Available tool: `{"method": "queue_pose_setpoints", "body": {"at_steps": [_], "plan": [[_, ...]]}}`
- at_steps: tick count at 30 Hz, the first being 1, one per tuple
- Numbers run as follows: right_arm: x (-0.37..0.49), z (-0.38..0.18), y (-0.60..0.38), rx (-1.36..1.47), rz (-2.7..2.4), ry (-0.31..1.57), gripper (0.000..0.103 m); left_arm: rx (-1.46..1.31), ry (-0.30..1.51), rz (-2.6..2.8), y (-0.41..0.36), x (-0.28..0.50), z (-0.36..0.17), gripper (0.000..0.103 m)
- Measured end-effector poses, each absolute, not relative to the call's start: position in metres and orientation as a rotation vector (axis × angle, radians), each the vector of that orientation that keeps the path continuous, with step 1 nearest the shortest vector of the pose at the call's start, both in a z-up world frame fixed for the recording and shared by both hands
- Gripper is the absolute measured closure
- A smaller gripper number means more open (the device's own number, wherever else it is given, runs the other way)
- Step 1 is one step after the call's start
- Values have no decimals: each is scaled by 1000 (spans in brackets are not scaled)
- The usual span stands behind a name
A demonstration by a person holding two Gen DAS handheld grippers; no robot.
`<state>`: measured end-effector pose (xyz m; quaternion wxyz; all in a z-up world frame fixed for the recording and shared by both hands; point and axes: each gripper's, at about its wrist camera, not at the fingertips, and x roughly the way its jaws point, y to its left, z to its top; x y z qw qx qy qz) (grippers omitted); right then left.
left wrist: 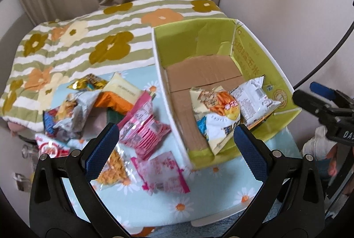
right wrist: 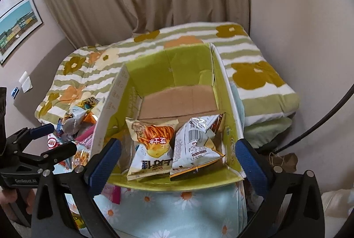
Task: Organize snacks
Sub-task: 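Grasp the Oishi shrimp flakes bag with the left tool while the right tool grasps the waffle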
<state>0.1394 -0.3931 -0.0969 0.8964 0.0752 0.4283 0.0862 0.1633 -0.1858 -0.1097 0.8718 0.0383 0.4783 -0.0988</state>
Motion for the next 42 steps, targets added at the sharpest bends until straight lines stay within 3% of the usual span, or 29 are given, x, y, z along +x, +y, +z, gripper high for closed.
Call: {"method": "queue_pose_setpoints", "body": {"at_steps": [11, 22, 42], "plan": [[120, -74, -355, 109, 297, 807, 1, 44, 958, -90, -141, 119, -99, 1], [115, -71, -271, 116, 293, 768, 1, -6, 970, -2, -27, 106, -102, 1], [115, -171, -103, 121, 209, 1004, 1, -65, 1189, -135, 120, 141, -197, 1]]}}
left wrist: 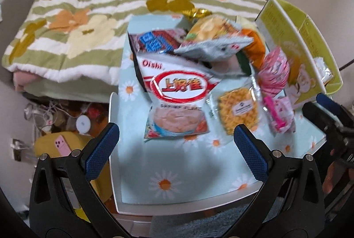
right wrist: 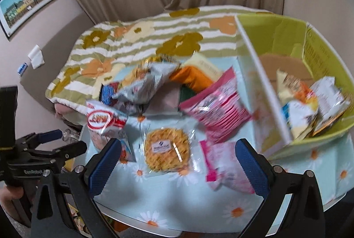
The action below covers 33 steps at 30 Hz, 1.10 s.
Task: Organize snacks
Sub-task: 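Grasp the Oishi shrimp flakes bag with the left tool while the right tool grasps the waffle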
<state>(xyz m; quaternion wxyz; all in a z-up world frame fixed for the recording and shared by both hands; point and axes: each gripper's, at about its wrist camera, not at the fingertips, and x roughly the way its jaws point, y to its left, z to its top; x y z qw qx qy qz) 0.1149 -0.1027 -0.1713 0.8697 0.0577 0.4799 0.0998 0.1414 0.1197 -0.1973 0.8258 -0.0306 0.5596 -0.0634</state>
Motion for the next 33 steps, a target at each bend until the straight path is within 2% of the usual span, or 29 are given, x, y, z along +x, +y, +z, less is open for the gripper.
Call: {"method": "queue_pose_setpoints", "body": {"at_steps": [11, 21, 23, 28, 33], "plan": [[117, -235, -58, -33, 195, 1048, 1, -58, 1269, -224, 121, 175, -258, 1], [134, -269, -43, -92, 219, 1085, 1, -19, 1278, -199, 104, 191, -279, 2], [136, -273, -41, -127, 212, 1087, 1, -26, 1284, -194, 105, 193, -282, 5], [140, -279, -36, -179, 208, 1093, 1, -37, 1301, -189, 107, 199, -291, 23], [148, -281, -35, -159, 227, 1107, 1, -53, 1287, -202, 112, 196, -291, 26]]}}
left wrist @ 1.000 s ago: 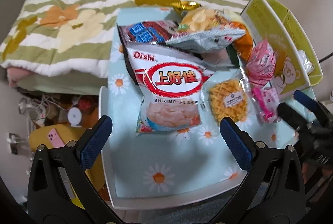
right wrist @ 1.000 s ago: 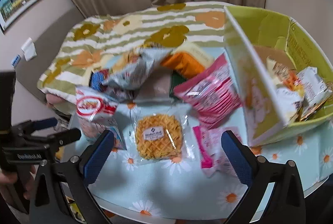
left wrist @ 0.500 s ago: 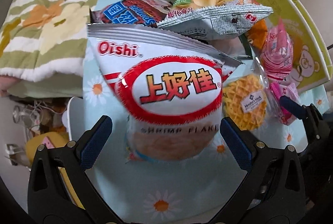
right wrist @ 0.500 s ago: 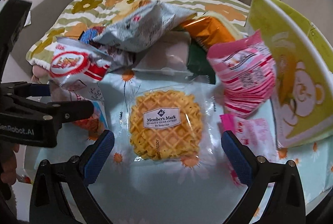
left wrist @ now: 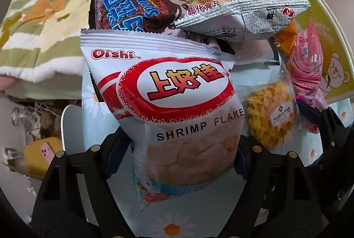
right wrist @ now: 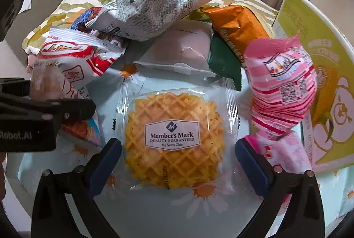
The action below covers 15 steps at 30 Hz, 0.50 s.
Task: Organize snacks
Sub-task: 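Grasp the Oishi shrimp flakes bag with the left tool while the right tool grasps the waffle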
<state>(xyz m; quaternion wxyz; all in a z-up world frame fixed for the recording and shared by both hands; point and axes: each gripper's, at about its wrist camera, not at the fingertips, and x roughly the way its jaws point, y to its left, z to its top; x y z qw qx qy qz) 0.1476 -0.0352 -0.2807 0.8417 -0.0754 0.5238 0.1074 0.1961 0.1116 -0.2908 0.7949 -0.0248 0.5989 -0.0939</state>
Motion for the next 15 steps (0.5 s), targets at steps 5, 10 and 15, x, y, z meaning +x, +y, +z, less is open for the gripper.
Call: {"method": "queue_pose_setpoints", "body": {"at_steps": [5, 10, 15], "plan": [[154, -287, -27, -156, 255, 1132, 3, -60, 1281, -214, 112, 195, -290, 35], [149, -284, -30, -147, 286, 1136, 17, -48, 1271, -221, 108, 191, -287, 41], [144, -277, -33, -126, 298, 1131, 27, -94, 1267, -221, 116, 188, -283, 43]]}}
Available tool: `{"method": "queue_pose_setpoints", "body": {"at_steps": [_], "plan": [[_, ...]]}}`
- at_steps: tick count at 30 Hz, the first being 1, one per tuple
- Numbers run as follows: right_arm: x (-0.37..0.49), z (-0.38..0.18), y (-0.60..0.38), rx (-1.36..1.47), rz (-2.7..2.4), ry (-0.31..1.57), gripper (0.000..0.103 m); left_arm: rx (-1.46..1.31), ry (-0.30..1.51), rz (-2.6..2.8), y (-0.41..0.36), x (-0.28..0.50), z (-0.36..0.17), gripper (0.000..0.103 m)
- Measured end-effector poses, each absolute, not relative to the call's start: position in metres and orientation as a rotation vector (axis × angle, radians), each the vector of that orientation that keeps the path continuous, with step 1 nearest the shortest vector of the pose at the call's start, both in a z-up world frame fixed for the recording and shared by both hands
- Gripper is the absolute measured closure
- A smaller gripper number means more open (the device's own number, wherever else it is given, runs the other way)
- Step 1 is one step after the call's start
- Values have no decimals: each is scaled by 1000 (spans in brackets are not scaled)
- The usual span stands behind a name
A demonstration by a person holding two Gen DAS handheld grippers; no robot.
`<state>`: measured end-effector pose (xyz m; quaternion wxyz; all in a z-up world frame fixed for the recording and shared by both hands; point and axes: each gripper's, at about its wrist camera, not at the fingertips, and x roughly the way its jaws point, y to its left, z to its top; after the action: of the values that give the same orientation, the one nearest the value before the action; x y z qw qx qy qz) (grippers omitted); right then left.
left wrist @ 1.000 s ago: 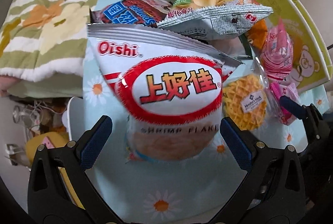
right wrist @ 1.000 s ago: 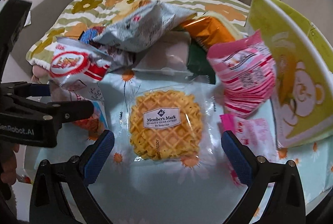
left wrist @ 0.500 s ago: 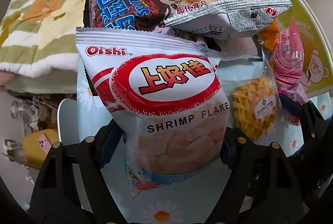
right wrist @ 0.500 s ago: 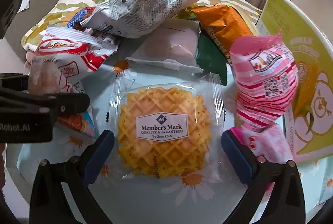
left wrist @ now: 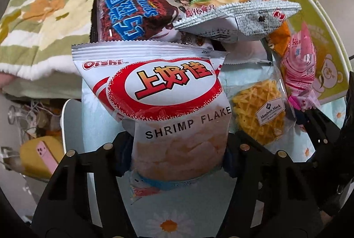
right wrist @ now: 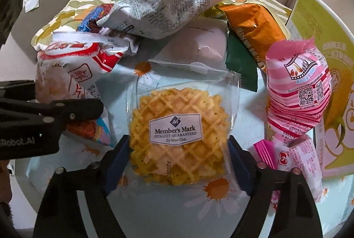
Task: Organize snacks
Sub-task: 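Grasp the Oishi shrimp flakes bag with the left tool while the right tool grasps the waffle, then lift both snacks and carry them over the cardboard box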
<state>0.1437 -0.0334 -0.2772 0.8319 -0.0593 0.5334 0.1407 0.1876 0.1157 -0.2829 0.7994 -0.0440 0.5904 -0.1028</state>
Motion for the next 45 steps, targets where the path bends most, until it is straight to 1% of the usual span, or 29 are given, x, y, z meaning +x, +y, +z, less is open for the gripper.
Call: {"method": "queue_pose_setpoints", "body": {"at_steps": [9, 17, 23, 29, 34, 40, 45], "plan": [[134, -250, -39, -92, 294, 1090, 27, -119, 1223, -220, 126, 172, -257, 43], [116, -196, -59, -47, 274, 1017, 27, -145, 1123, -249, 127, 158, -205, 43], [109, -150, -93, 11, 247, 951, 27, -127, 1035, -278, 108, 157, -160, 43], [117, -111, -145, 59, 226, 883, 27, -111, 971, -298, 61, 167, -126, 43], [136, -89, -210, 66, 229, 844, 27, -110, 925, -302, -4, 184, -104, 43], [157, -79, -281, 63, 229, 820, 27, -108, 903, -325, -91, 213, -94, 43], [180, -76, -327, 56, 222, 818, 27, -120, 941, -352, -153, 246, -99, 43]]}}
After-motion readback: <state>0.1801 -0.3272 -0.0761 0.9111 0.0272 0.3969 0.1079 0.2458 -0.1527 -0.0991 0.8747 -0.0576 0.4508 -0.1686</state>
